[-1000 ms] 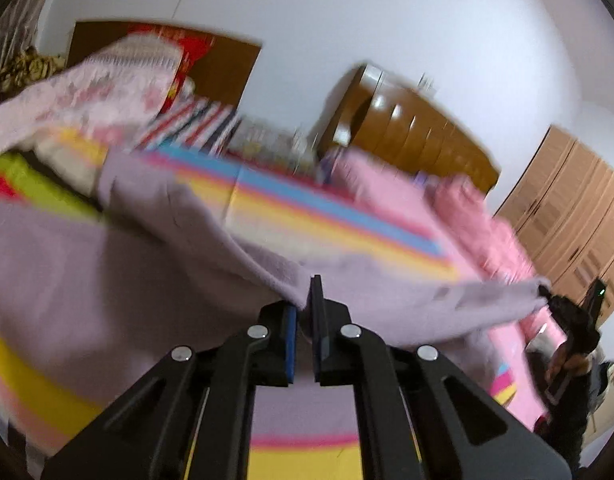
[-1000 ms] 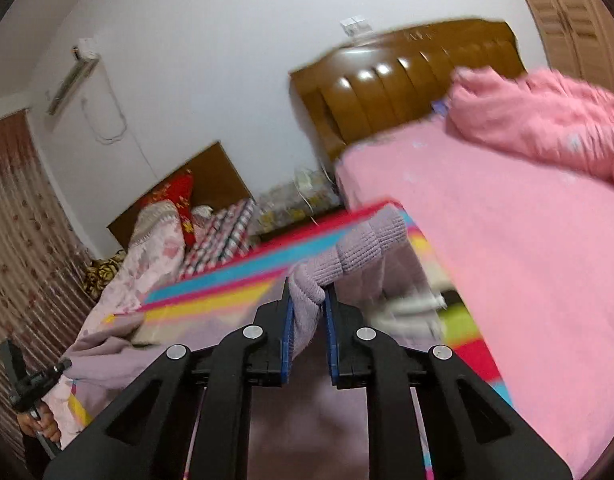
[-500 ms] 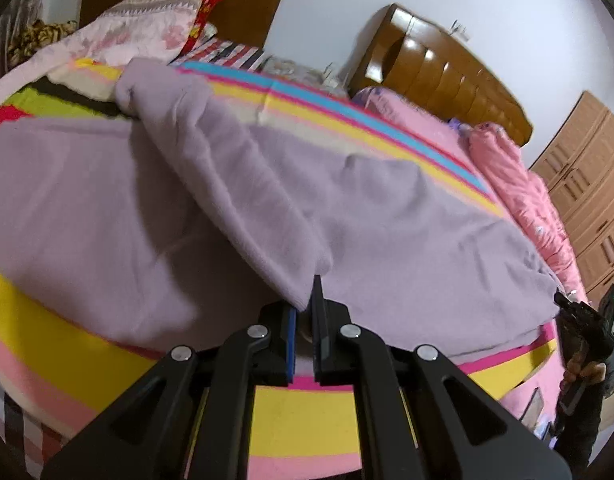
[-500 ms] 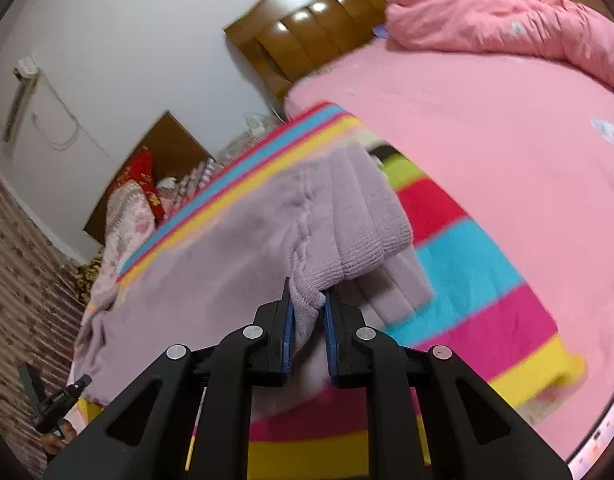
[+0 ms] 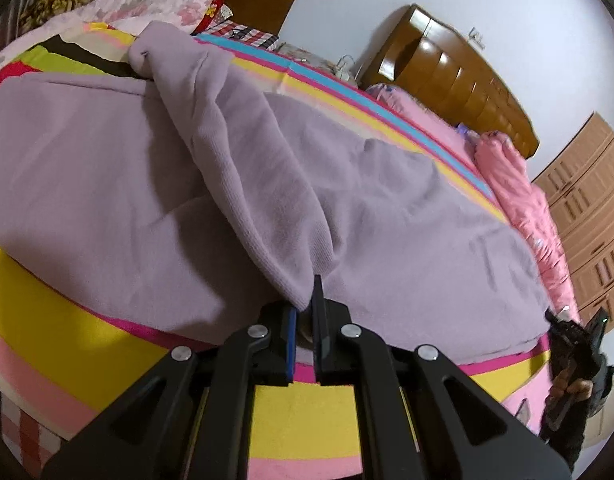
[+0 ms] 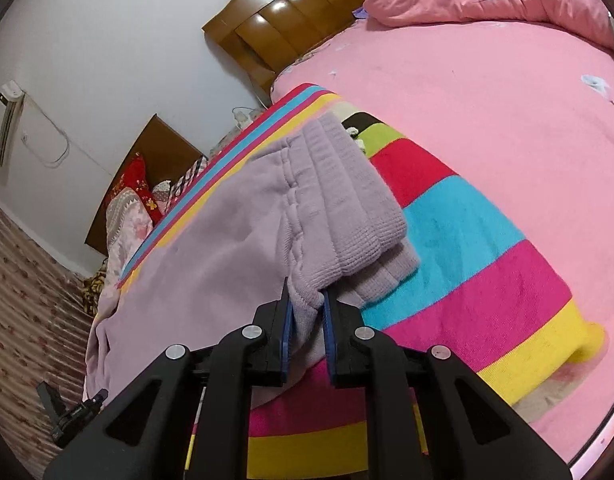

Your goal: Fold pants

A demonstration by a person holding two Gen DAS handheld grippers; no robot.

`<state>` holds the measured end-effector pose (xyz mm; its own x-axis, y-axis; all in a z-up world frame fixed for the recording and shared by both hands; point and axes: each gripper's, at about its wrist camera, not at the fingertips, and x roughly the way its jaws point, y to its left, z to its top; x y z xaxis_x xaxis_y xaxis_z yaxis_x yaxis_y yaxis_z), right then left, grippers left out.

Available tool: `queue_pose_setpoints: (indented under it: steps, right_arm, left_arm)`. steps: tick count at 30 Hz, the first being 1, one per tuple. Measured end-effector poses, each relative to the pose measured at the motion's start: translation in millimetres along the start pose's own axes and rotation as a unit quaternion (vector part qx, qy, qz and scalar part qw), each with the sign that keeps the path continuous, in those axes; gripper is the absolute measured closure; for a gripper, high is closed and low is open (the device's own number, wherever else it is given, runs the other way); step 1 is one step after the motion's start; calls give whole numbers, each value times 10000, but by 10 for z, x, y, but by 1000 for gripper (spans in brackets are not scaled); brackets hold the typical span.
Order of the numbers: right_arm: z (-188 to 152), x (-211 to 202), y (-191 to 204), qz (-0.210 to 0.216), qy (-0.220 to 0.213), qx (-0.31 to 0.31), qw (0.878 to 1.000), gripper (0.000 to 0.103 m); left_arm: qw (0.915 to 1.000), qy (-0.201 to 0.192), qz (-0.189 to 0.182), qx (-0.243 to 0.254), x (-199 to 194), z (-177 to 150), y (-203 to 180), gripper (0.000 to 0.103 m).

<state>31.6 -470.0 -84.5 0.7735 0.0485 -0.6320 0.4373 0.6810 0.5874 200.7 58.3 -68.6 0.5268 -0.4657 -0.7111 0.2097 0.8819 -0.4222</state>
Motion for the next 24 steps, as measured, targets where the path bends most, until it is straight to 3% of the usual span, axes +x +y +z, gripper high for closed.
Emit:
queue_pose_setpoints:
  steps: [4,7,9,14,18,24]
  right_arm:
    - [51,-152,95,266,-142,51,9995,90]
    - [-66,-46,29,0,38,43,10000,91]
    - [-115,-13,-81,186,11,242,9995,92]
    - [-27,-207,197,24,-143,-178,9997,91]
    - [-118,-111,53,-254,54,-56,9996,91]
    - [-146,-229,125,-227,-45,-150,9996,91]
  left_arm:
    - [9998,-172,-67,80,-161,99,-40,97]
    - [9999,47,137,71,-12,21,41,97]
    - [9998,138,102,-71,86,-36,134,97]
    - [9997,-39,159,177,-64,46,10,97]
    - [9999,40,129,59,-64,-21,54,97]
    - [9999,39,107,34,-72,-1,91,97]
